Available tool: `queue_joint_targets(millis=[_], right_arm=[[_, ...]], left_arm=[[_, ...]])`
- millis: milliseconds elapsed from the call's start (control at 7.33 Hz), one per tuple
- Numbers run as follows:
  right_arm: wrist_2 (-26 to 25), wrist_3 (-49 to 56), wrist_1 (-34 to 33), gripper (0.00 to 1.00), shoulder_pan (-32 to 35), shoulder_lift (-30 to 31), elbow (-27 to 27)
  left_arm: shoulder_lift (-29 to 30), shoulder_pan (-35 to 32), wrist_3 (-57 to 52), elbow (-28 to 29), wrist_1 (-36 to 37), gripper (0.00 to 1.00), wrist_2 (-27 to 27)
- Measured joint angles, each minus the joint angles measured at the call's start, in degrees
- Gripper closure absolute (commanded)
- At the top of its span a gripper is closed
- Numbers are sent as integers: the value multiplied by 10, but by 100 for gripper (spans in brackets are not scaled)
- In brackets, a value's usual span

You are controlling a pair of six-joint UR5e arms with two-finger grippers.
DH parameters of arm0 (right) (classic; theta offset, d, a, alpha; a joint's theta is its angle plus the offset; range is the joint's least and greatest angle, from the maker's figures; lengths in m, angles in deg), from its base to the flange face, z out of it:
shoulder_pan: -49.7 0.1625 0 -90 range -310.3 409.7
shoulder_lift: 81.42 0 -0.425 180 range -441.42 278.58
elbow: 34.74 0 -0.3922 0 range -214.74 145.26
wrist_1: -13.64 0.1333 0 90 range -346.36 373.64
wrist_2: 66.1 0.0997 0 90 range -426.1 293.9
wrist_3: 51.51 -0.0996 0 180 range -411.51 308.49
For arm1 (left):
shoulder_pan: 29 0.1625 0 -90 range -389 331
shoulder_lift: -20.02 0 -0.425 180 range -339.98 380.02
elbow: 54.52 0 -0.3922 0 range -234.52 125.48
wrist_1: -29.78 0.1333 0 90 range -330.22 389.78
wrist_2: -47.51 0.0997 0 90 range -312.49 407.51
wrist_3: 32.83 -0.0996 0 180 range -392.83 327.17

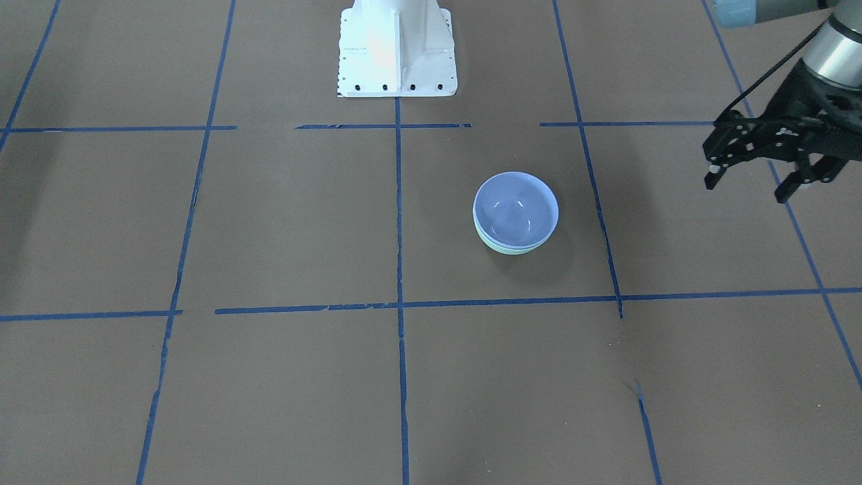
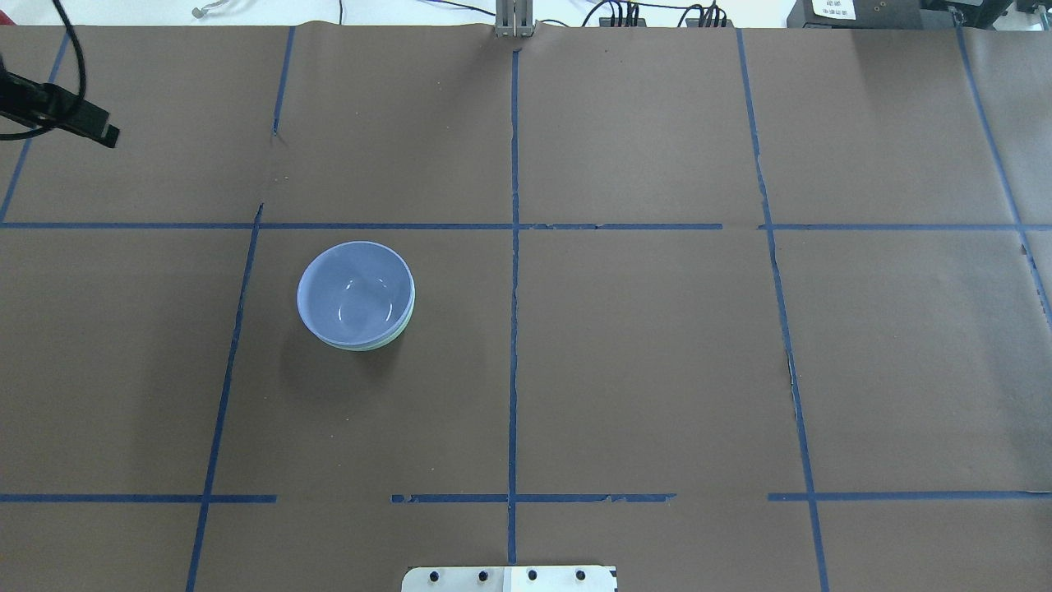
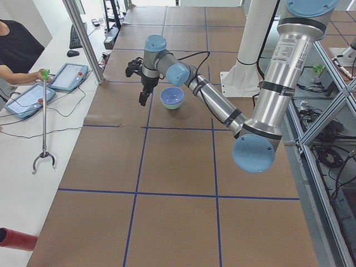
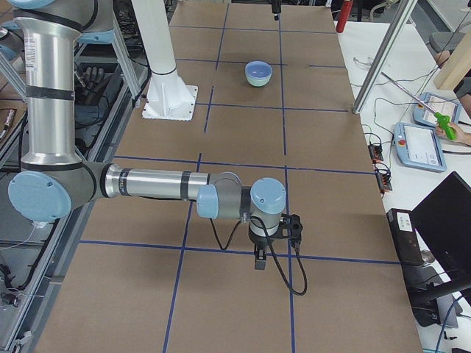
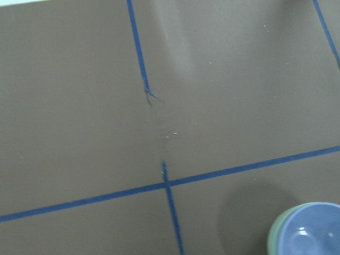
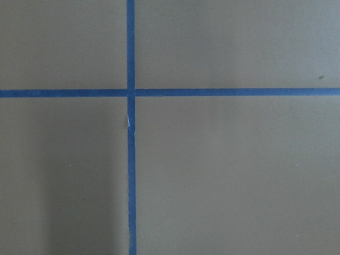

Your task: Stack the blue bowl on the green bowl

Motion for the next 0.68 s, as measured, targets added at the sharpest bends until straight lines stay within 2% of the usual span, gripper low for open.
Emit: queue_joint_targets(millis=[409,682], right_arm=[[0,0,0,0,0,0,0],[0,0,0,0,0,0,0]], left_arm=[[-88,-127,-191,71,5,0,-48],[-158,-182,-267,111,-2,0,-75]])
